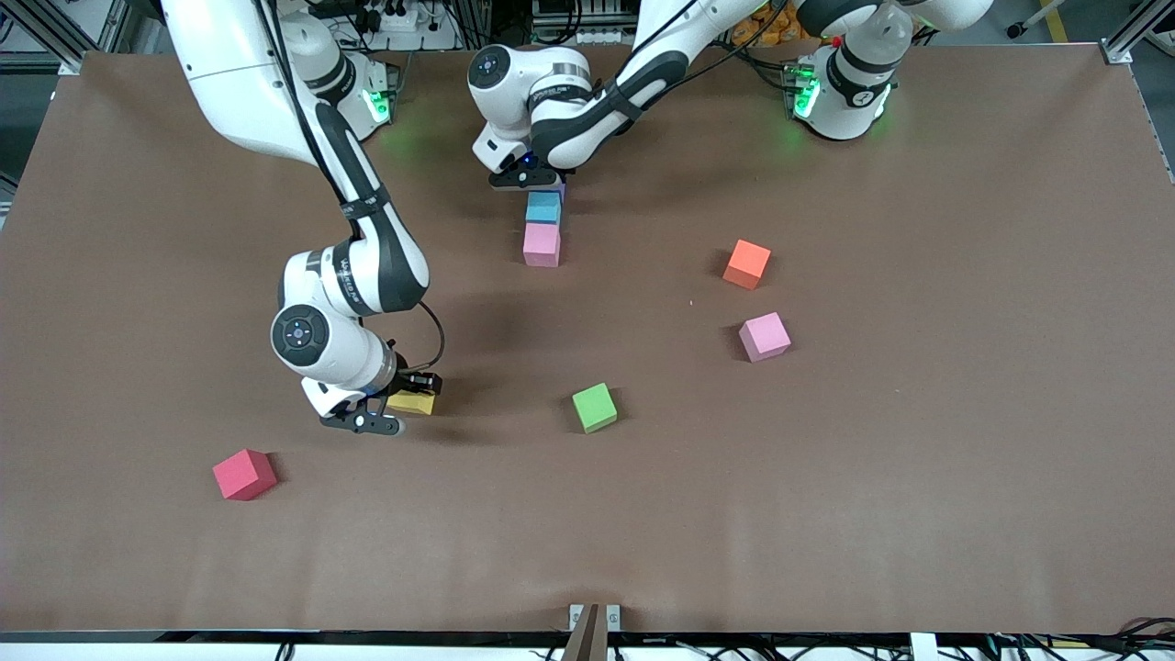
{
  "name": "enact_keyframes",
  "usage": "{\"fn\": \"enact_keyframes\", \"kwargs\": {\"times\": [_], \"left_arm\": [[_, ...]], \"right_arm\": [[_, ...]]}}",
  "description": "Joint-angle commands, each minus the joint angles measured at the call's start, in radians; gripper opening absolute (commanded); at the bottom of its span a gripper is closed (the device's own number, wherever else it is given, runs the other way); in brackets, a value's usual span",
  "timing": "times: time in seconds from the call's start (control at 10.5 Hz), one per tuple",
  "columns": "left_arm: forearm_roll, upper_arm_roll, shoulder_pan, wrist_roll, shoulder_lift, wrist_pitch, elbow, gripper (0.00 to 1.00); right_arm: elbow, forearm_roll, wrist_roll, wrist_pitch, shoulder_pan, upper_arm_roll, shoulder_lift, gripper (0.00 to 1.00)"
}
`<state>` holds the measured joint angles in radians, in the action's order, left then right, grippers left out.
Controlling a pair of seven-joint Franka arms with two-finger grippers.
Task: Arrange blocks into number 1
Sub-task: 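Place the purple cube beside the cyan cube with the left gripper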
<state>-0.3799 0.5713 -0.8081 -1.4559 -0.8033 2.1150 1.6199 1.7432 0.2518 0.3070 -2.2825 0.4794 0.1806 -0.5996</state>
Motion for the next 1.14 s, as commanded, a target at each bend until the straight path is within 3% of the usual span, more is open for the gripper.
{"fn": "enact_keyframes", "kwargs": {"times": [0.0, 0.57, 0.76, 1.05], "left_arm": [[0.009, 0.001, -0.003, -0.021, -0.008, -0.021, -0.025, 1.0], [0.028, 0.012, 0.003, -0.053, 0.094, -0.113, -0.025, 1.0], [0.084, 0.006, 0.015, -0.053, 0.176, -0.17, -0.018, 1.0], [0.09, 0.006, 0.178, -0.034, 0.263, -0.256, -0.017, 1.0]], "right_arm": [[0.029, 0.015, 0.007, -0.005, 0.01, 0.005, 0.032, 0.55], [0.026, 0.014, -0.017, 0.012, 0.039, 0.028, 0.034, 0.55], [0.009, 0.012, -0.119, 0.096, 0.039, 0.045, 0.038, 0.56], [0.009, 0.014, -0.131, 0.1, 0.042, 0.051, 0.043, 0.55]]}}
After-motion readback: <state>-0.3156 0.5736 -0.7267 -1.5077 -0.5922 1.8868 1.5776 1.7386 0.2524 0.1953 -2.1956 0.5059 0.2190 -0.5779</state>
